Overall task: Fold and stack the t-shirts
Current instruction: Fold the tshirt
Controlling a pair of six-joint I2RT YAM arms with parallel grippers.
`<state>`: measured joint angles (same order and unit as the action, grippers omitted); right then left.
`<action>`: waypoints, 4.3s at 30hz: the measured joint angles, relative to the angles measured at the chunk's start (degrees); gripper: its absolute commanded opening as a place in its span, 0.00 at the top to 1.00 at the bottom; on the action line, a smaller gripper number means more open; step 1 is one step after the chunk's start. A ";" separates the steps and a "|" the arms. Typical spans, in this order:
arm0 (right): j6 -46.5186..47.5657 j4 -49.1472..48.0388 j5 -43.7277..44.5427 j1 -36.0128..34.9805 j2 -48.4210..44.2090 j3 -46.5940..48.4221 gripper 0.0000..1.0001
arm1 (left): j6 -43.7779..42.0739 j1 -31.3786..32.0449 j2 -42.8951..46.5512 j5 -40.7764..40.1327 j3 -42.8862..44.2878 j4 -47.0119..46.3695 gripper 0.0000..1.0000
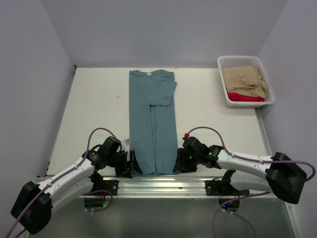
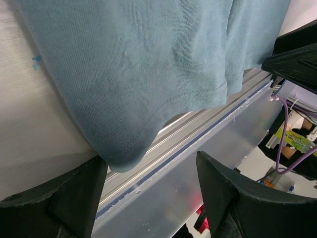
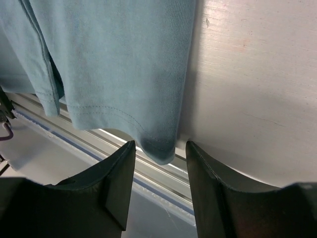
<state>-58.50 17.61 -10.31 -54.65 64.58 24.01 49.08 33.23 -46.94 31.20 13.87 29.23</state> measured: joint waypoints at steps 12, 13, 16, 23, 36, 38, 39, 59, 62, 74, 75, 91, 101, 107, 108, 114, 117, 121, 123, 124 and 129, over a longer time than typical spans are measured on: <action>-0.70 -4.00 0.02 -0.07 3.74 0.46 0.71 | 1.31 1.95 -1.88 -4.57 -1.14 -0.57 0.94; -0.61 -4.33 0.17 -0.07 3.85 0.46 0.74 | 1.44 2.19 -1.88 -4.90 -1.27 -0.50 1.00; -0.50 -4.39 0.48 -0.09 4.39 0.37 0.93 | 1.51 2.56 -1.84 -5.42 -1.29 -0.72 1.00; -0.57 -4.35 0.76 -0.09 3.74 -0.17 1.00 | 1.57 3.65 -0.87 -6.45 -1.03 -0.26 1.00; 1.57 -1.62 2.49 -0.09 0.94 0.11 1.00 | 0.66 4.57 0.61 -12.68 8.20 7.28 1.00; 2.45 -0.48 3.26 -0.11 0.92 1.18 1.00 | -0.04 4.68 -0.02 -13.62 9.60 7.32 1.00; 3.10 0.35 3.50 -0.11 0.92 2.08 1.00 | -0.46 4.70 -0.59 -13.99 10.32 7.30 1.00; 18.40 9.20 17.84 5.38 9.18 21.46 1.00 | -12.35 4.50 -15.04 -31.71 24.06 2.60 1.00; 20.17 8.85 18.78 7.02 12.63 23.12 1.00 | -13.38 3.74 -16.96 -33.46 24.50 0.37 1.00; 26.29 7.23 21.05 11.08 25.46 33.97 1.00 | -15.98 0.74 -27.98 -35.76 26.73 -9.18 1.00; 26.71 7.23 21.16 11.26 26.14 34.93 1.00 | -16.26 0.52 -28.52 -35.78 27.19 -9.53 1.00; 31.56 8.13 21.99 13.18 30.51 46.07 1.00 | -18.93 -5.49 -32.46 -35.28 32.74 -13.03 1.00; 33.11 9.49 22.95 16.44 38.64 55.32 1.00 | -19.74 -6.58 -40.72 -33.99 40.46 -14.82 1.00; 32.30 15.15 26.27 23.37 55.84 77.66 0.02 | -20.83 -11.50 -52.39 -35.04 51.01 -18.32 0.00; 32.65 16.37 27.36 24.81 60.11 83.60 0.01 | -20.44 -12.96 -55.25 -35.45 53.53 -19.23 0.00; 34.03 18.58 30.47 29.99 66.07 89.85 0.01 | -19.74 -21.75 -61.02 -37.22 60.41 -20.04 0.00; 34.38 15.58 30.27 30.14 59.89 80.17 0.01 | -19.67 -23.17 -55.95 -37.29 56.19 -22.95 0.00; 34.69 12.92 28.96 29.05 50.82 69.94 0.01 | -19.45 -22.18 -46.29 -34.21 48.85 -27.47 0.00; 34.86 10.54 28.11 28.55 46.86 66.38 0.06 | -19.54 -21.79 -43.08 -31.39 46.14 -30.21 0.00; 35.01 9.49 27.34 28.41 45.09 64.74 0.09 | -19.54 -21.64 -41.86 -29.49 44.68 -31.93 0.00; 34.93 6.64 24.11 28.41 41.55 60.54 1.00 | -19.41 -21.49 -44.96 -16.09 41.90 -39.21 0.28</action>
<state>-23.57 24.25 13.80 -26.24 106.13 84.55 29.67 11.75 -91.90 15.11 55.77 -9.98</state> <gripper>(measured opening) 0.260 0.865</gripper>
